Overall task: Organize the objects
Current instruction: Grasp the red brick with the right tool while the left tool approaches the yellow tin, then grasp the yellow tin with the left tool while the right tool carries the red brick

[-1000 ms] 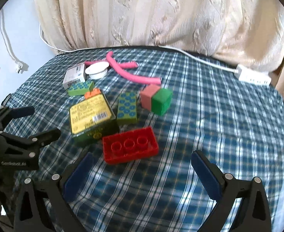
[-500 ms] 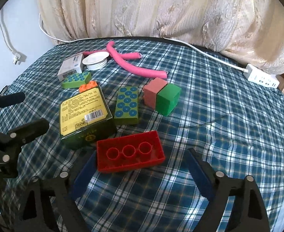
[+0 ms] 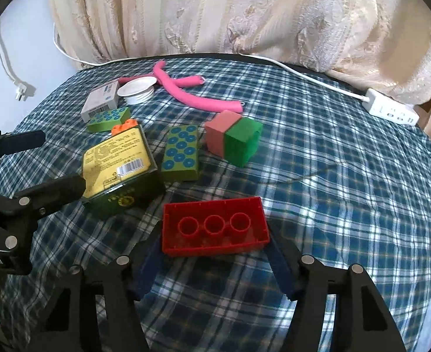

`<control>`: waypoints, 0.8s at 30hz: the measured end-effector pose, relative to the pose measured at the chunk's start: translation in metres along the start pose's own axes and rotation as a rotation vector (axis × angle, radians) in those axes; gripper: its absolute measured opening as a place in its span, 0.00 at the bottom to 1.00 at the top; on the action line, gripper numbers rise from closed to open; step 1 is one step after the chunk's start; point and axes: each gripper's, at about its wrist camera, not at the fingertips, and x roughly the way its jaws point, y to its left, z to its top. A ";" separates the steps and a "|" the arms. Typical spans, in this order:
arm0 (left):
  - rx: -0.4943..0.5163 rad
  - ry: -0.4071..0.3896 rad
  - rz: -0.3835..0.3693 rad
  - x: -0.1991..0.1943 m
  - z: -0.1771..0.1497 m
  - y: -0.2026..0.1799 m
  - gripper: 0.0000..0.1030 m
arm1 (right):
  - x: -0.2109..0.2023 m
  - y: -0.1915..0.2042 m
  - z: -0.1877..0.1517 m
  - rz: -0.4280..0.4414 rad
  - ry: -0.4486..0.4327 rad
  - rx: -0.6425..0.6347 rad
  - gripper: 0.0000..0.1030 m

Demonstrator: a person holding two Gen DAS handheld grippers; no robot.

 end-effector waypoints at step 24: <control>0.027 0.086 -0.086 0.046 0.014 -0.022 0.98 | -0.010 -0.024 -0.011 0.046 -0.028 0.078 0.66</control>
